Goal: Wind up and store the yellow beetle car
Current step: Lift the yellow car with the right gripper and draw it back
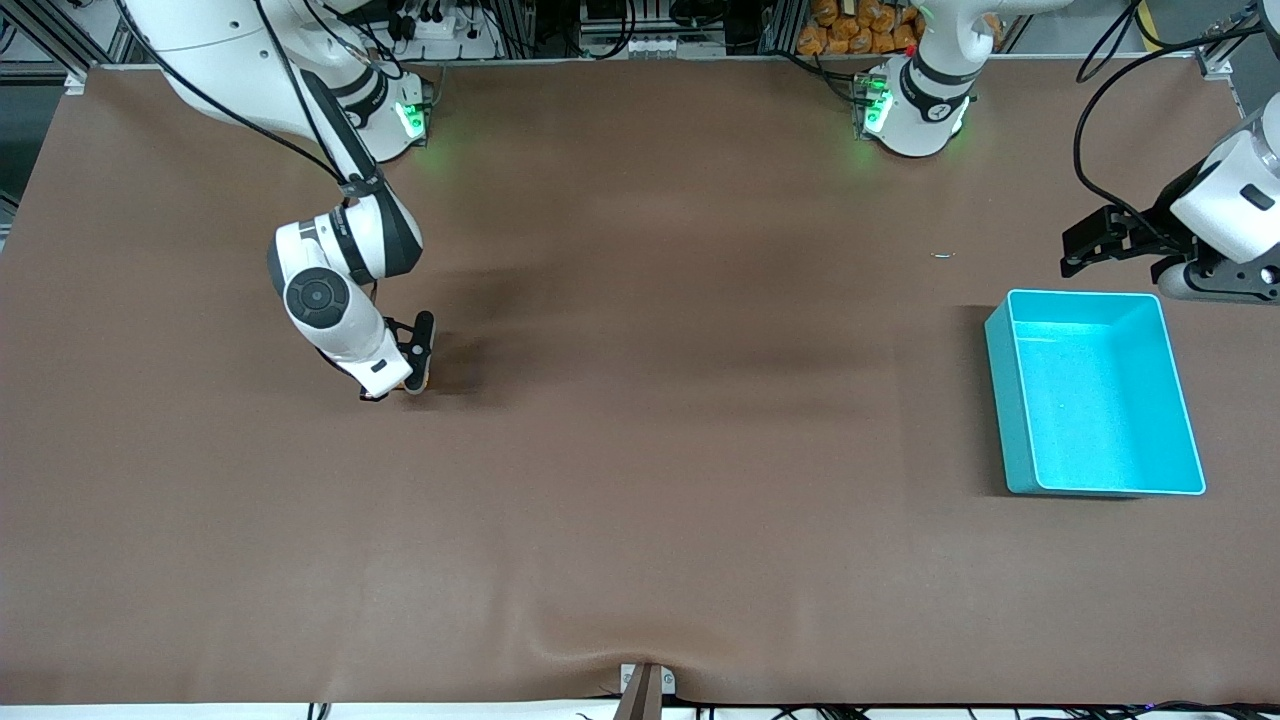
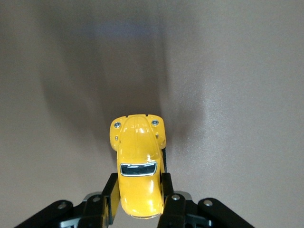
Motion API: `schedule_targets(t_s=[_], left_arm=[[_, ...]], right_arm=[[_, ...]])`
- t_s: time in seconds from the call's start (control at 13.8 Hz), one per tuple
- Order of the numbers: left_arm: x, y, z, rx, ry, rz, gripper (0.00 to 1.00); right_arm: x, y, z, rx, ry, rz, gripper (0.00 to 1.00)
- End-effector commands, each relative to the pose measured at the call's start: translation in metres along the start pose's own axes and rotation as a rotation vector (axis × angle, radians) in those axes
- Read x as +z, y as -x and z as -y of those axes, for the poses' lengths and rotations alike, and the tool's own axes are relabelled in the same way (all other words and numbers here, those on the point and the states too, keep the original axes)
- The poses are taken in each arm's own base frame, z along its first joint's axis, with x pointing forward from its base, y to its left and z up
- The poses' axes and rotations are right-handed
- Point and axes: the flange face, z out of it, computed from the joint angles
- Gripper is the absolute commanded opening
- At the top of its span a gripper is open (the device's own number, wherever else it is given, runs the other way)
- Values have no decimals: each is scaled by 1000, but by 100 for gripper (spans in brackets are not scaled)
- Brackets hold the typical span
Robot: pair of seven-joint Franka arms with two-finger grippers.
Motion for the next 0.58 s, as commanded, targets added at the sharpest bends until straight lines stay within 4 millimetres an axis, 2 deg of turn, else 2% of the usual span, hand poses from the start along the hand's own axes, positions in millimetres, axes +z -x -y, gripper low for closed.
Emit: schedule_targets(t_s=[0.0,0.51], left_arm=[[-3,-1,1,20,-13,-7,100],[-3,-1,3,15,-13,-7,100]], right_arm=[[10,0,-5,-27,3,3,28],[17,9,-7,-15,-3,4,29]])
